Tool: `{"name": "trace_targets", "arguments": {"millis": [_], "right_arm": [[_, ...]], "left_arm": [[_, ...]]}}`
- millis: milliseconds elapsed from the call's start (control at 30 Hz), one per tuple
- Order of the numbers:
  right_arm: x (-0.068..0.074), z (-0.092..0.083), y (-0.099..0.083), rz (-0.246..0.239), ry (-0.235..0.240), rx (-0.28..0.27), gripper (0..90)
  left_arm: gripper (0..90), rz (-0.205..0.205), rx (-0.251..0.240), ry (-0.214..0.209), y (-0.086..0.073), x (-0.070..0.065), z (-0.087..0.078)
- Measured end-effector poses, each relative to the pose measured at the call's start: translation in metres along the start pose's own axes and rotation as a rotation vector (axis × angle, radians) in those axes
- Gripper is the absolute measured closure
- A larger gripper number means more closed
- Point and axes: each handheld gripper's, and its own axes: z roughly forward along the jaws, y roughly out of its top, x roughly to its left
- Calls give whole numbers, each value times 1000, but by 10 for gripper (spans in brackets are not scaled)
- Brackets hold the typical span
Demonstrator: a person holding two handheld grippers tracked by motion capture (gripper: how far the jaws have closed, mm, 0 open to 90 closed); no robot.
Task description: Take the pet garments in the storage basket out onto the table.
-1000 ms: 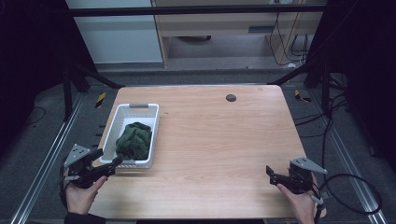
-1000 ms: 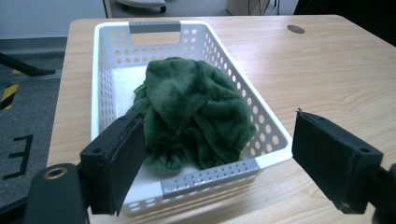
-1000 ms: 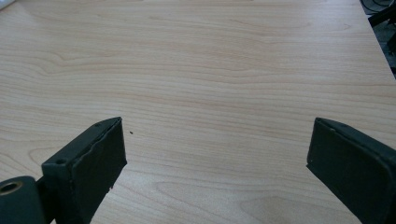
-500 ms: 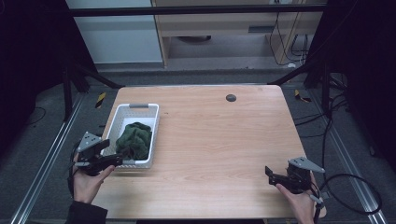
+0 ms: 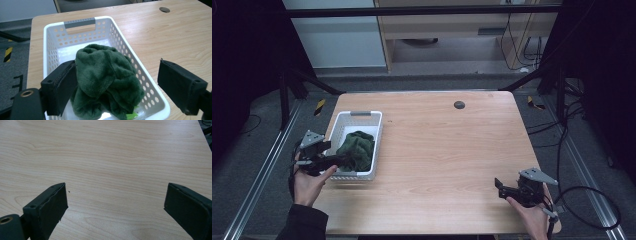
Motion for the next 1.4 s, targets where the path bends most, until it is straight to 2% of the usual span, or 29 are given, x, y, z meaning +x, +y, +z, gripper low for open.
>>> {"name": "trace_targets", "arguments": {"millis": [267, 333, 633, 1233, 1400], "right_arm": [[0, 2, 0, -8, 2, 7, 47], [0, 3, 1, -17, 4, 6, 46], [0, 4, 0, -19, 4, 20, 44], [0, 6, 0, -9, 23, 42, 39], [0, 7, 0, -24, 24, 47, 36]], "left_arm": [[145, 16, 49, 20, 13, 5, 15], [141, 9, 65, 22, 14, 8, 20], [133, 16, 104, 32, 20, 13, 28], [108, 42, 198, 34, 27, 8, 56], [97, 40, 233, 40, 26, 8, 65]]}}
